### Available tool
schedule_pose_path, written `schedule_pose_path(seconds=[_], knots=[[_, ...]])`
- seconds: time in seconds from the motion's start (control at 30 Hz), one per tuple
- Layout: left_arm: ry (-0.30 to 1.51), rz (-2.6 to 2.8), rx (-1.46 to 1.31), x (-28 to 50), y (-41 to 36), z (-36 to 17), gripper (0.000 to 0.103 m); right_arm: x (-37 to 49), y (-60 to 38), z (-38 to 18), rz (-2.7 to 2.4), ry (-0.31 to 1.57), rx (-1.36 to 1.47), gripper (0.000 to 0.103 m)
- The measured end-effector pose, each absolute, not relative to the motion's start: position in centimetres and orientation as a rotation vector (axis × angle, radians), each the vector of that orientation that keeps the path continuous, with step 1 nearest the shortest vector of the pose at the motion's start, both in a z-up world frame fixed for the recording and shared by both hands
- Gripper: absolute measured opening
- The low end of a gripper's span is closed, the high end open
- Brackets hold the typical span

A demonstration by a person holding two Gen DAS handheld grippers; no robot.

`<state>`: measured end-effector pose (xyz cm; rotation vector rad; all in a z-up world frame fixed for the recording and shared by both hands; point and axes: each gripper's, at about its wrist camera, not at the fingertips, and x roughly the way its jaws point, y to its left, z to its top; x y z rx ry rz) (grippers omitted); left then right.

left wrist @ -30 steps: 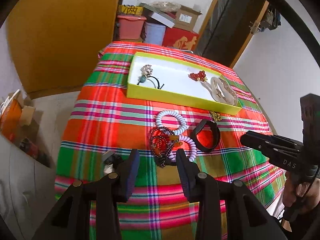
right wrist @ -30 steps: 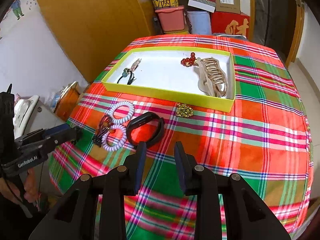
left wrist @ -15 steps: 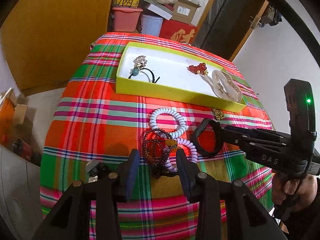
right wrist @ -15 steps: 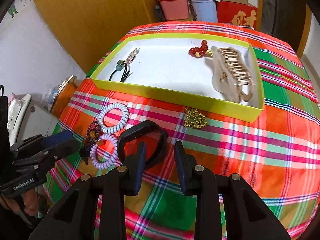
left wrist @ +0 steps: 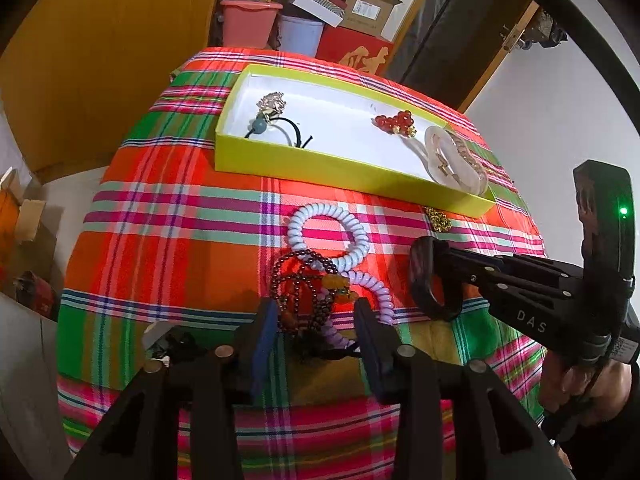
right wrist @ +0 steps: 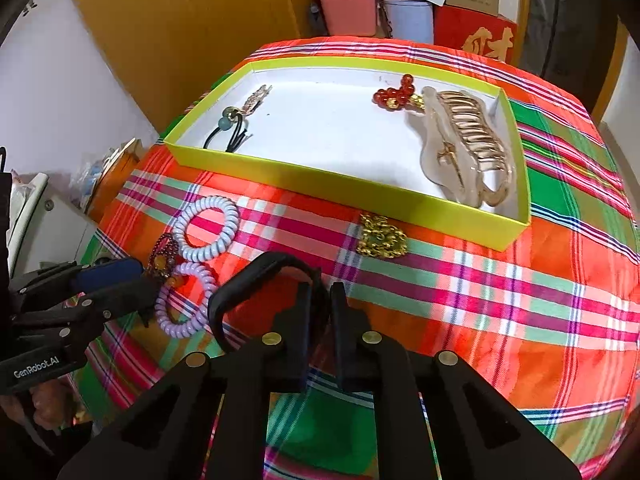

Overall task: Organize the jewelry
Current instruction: 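Grasp the black band with the right tool while the left tool grasps the dark beaded bracelet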

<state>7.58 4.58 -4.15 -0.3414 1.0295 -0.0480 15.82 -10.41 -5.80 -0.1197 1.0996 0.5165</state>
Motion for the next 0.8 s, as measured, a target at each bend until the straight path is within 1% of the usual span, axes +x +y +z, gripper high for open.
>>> schedule_pose_path(seconds=[0.03, 0.07, 0.4, 0.43, 0.47, 0.6, 0.67, 0.73, 0.8], knots=[[1.029, -0.048, -0.343, 7.7, 4.5, -4.2, 0.048, 15.8, -10.6, -5.8, 0.515, 1.100, -0.117, 0.009], [1.031, -0.046, -0.345, 7.8, 4.4, -4.4, 0.049, 15.8, -10.7, -5.8, 0.514, 1.100, -0.115, 0.009], [1.012, -0.021, -0.293, 9.0, 3.8, -4.7, 0.049, 15.9, -11.1, -5.8, 0.526, 1.101, -0.100, 0.009], [1.007, -0.019, -0.294, 9.0, 3.8, -4.7, 0.046, 15.9, -11.1, -5.8, 0.526, 1.101, -0.098, 0.009], [1.005, -0.020, -0.297, 9.0, 3.9, -4.8, 0.040, 15.8, -11.2, -5.8, 0.525, 1.101, -0.098, 0.009], [0.991, -0.023, -0.305, 8.7, 4.1, -4.7, 0.028, 15.7, -11.3, -5.8, 0.521, 1.099, -0.094, 0.009], [0.985, -0.018, -0.299, 8.6, 4.0, -4.6, 0.017, 15.7, -11.4, -5.7, 0.518, 1.097, -0.096, 0.009], [0.979, -0.017, -0.304, 8.5, 4.1, -4.4, 0.015, 15.6, -11.5, -5.6, 0.517, 1.095, -0.096, 0.009], [0.972, -0.020, -0.305, 8.3, 4.2, -4.1, 0.014, 15.5, -11.8, -5.5, 0.514, 1.094, -0.092, 0.009]])
